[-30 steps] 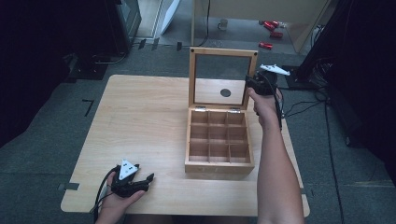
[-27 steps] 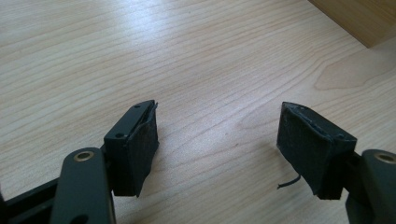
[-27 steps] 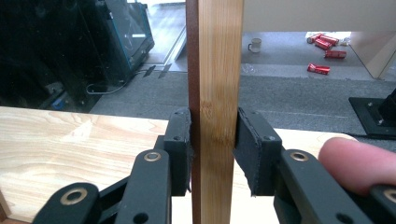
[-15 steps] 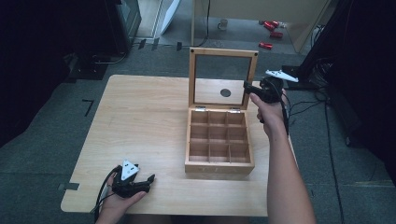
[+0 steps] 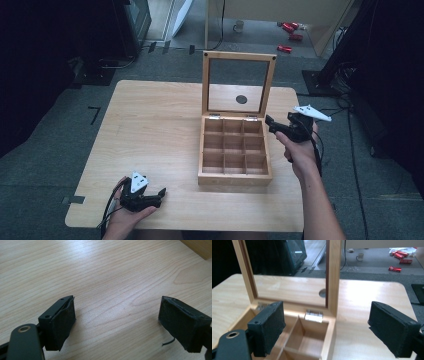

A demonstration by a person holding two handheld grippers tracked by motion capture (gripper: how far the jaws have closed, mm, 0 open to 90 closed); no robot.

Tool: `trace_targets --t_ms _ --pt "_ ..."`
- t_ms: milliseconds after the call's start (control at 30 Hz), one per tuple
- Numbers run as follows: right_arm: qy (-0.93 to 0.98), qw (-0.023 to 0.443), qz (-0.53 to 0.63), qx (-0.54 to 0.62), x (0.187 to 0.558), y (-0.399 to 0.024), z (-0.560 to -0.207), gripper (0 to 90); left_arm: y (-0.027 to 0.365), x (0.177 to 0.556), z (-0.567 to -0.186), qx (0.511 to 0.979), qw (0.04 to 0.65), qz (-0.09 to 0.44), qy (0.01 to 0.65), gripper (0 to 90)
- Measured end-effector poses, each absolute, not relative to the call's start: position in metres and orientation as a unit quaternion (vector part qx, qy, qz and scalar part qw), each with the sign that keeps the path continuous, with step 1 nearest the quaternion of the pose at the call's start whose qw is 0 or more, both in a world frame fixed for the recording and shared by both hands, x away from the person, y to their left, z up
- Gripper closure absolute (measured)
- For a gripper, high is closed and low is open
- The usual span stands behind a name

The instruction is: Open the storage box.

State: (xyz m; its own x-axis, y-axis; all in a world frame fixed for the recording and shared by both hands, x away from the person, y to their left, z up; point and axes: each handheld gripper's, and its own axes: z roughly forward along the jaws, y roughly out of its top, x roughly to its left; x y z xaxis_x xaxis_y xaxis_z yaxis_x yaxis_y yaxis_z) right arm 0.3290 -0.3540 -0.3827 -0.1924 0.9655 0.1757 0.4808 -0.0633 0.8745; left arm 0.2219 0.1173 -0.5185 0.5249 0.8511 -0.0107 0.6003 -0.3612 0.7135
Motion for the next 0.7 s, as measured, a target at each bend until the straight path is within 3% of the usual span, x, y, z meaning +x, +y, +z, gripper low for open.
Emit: trace_targets --t_ms 700 --pt "0.631 0.268 0.414 0.598 0.247 -0.385 -0.454 12.0 0.116 0.221 -0.519 0.804 0.326 0.197 0.456 11.2"
